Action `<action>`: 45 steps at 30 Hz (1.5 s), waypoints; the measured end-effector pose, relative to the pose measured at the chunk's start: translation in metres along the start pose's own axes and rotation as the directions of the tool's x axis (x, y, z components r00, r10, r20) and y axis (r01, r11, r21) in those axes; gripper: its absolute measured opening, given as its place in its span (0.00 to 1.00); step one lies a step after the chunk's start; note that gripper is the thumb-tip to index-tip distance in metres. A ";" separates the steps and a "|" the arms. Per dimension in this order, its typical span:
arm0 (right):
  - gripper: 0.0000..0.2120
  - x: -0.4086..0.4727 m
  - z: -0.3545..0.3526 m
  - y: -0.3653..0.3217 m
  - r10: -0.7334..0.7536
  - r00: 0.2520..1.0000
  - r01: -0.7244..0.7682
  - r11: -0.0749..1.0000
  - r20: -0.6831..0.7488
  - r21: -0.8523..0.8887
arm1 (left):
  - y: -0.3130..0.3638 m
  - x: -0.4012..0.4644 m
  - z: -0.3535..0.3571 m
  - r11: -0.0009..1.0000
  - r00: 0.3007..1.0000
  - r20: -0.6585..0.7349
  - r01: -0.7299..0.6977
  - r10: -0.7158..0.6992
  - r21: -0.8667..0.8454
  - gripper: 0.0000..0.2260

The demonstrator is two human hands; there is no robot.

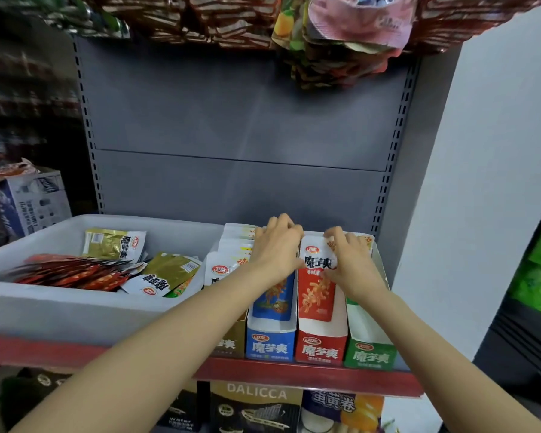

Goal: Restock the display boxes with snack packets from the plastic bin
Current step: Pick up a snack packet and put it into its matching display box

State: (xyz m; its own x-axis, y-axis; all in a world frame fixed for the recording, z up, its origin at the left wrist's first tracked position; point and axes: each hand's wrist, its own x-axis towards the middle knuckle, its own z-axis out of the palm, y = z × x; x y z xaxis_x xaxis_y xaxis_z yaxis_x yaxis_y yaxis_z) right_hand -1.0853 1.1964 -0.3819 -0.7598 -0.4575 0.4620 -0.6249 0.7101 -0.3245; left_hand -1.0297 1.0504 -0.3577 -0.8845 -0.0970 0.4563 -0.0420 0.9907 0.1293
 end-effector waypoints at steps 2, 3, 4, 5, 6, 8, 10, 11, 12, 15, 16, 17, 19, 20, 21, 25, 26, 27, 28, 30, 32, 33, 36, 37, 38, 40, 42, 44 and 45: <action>0.27 -0.002 0.002 0.000 0.003 1.000 -0.004 0.999 -0.002 -0.035 | 0.000 0.001 0.001 1.000 1.000 0.008 -0.008 0.008 0.026 0.22; 0.27 -0.002 0.002 0.000 0.005 1.000 -0.005 0.999 -0.012 -0.036 | 0.000 0.001 0.001 0.999 1.000 0.008 -0.014 0.013 0.038 0.21; 0.26 -0.002 0.001 -0.001 0.003 1.000 -0.003 0.999 -0.023 -0.035 | 0.000 0.001 0.001 0.999 1.000 0.005 -0.016 0.016 0.049 0.20; 0.26 -0.002 0.000 -0.002 -0.001 1.000 0.000 0.999 -0.028 -0.037 | 0.000 0.001 0.001 0.998 1.000 -0.001 -0.014 0.014 0.053 0.19; 0.26 -0.001 -0.002 -0.003 -0.012 0.999 0.011 0.999 -0.036 -0.044 | 0.000 0.000 0.000 0.999 1.000 -0.007 -0.009 0.009 0.048 0.19; 0.26 0.000 -0.005 -0.008 -0.043 0.997 0.040 0.998 -0.057 -0.052 | -0.002 -0.003 -0.005 1.000 1.000 -0.016 0.006 -0.006 0.008 0.19; 0.23 0.001 -0.009 -0.018 -0.093 0.992 0.092 0.996 -0.087 -0.022 | -0.004 -0.008 -0.015 0.999 0.999 -0.043 0.010 -0.012 -0.045 0.17; 0.20 0.002 -0.010 -0.025 -0.124 0.987 0.126 0.992 -0.105 0.008 | -0.006 -0.011 -0.023 0.998 0.998 -0.062 0.006 -0.010 -0.060 0.16; 0.18 0.003 -0.012 -0.035 -0.149 0.982 0.156 0.987 -0.117 0.049 | -0.009 -0.015 -0.031 0.998 0.997 -0.081 0.001 -0.006 -0.067 0.15; 0.13 0.009 -0.012 -0.070 -0.191 0.975 0.211 0.956 -0.111 0.205 | -0.028 -0.031 -0.055 0.997 0.991 -0.126 0.028 -0.038 -0.076 0.12; 0.13 0.010 -0.011 -0.084 -0.204 0.974 0.222 0.944 -0.098 0.246 | -0.039 -0.037 -0.062 0.994 0.989 -0.132 0.060 -0.072 -0.091 0.11; 0.12 0.011 -0.008 -0.098 -0.223 0.971 0.237 0.935 -0.083 0.265 | -0.052 -0.043 -0.067 0.988 0.985 -0.132 0.098 -0.113 -0.117 0.11; 0.11 0.015 0.003 -0.125 -0.273 0.961 0.277 0.924 -0.052 0.263 | -0.081 -0.057 -0.076 0.971 0.973 -0.129 0.169 -0.192 -0.170 0.10; 0.11 0.017 0.010 -0.140 -0.295 0.955 0.293 0.919 -0.033 0.264 | -0.097 -0.065 -0.080 0.961 0.965 -0.129 0.203 -0.229 -0.190 0.09; 0.10 0.019 0.018 -0.154 -0.311 0.950 0.303 0.912 -0.013 0.275 | -0.113 -0.073 -0.084 0.949 0.955 -0.131 0.238 -0.267 -0.205 0.09; 0.10 0.031 0.054 -0.218 -0.356 0.931 0.310 0.888 0.080 0.339 | -0.188 -0.102 -0.100 0.895 0.899 -0.124 0.390 -0.421 -0.216 0.06; 0.10 0.034 0.064 -0.233 -0.361 0.926 0.309 0.894 0.113 0.326 | -0.208 -0.107 -0.102 0.880 0.883 -0.112 0.430 -0.456 -0.201 0.05; 0.11 0.037 0.073 -0.248 -0.369 0.918 0.313 0.900 0.148 0.302 | -0.226 -0.113 -0.104 0.864 0.866 -0.092 0.470 -0.491 -0.181 0.05; 0.12 0.040 0.082 -0.261 -0.380 0.906 0.321 0.904 0.187 0.282 | -0.242 -0.118 -0.107 0.846 0.848 -0.071 0.511 -0.525 -0.156 0.06; 0.13 0.049 0.101 -0.284 -0.394 0.874 0.313 0.904 0.284 0.290 | -0.270 -0.126 -0.110 0.817 0.819 -0.027 0.569 -0.574 -0.090 0.11; 0.16 0.060 0.118 -0.301 -0.389 0.835 0.285 0.911 0.389 0.298 | -0.289 -0.131 -0.113 0.821 0.821 0.049 0.570 -0.569 -0.020 0.17; 0.18 0.064 0.125 -0.308 -0.378 0.822 0.267 0.917 0.427 0.297 | -0.295 -0.133 -0.115 0.833 0.829 0.101 0.553 -0.550 -0.005 0.19; 0.23 0.073 0.141 -0.324 -0.357 0.771 0.245 0.931 0.527 0.272 | -0.310 -0.136 -0.121 0.820 0.788 0.318 0.569 -0.526 -0.053 0.23; 0.25 0.074 0.145 -0.327 -0.361 0.741 0.258 0.931 0.566 0.257 | -0.313 -0.136 -0.121 0.806 0.755 0.383 0.591 -0.532 -0.046 0.23; 0.26 0.075 0.147 -0.330 -0.366 0.711 0.275 0.930 0.601 0.243 | -0.315 -0.136 -0.122 0.811 0.737 0.421 0.585 -0.529 -0.005 0.22; 0.27 0.075 0.151 -0.333 -0.383 0.670 0.303 0.923 0.637 0.236 | -0.319 -0.136 -0.120 0.840 0.738 0.435 0.536 -0.516 0.086 0.18; 0.26 0.075 0.156 -0.334 -0.407 0.646 0.339 0.911 0.646 0.235 | -0.319 -0.136 -0.118 0.858 0.762 0.413 0.503 -0.498 0.105 0.17; 0.24 0.076 0.158 -0.333 -0.413 0.642 0.354 0.907 0.646 0.229 | -0.319 -0.137 -0.117 0.871 0.791 0.383 0.482 -0.478 0.091 0.17; 0.23 0.076 0.158 -0.332 -0.412 0.644 0.347 0.908 0.645 0.233 | -0.320 -0.137 -0.116 0.877 0.807 0.362 0.475 -0.466 0.070 0.16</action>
State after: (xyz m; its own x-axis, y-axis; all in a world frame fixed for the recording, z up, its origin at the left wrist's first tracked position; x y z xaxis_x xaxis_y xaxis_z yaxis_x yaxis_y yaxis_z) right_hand -0.9640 0.8414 -0.3690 -0.3479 -0.9321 -0.1010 -0.8734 0.3614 -0.3264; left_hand -0.8411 0.7358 -0.3595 -0.8627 -0.5056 -0.0112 -0.4896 0.8294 0.2689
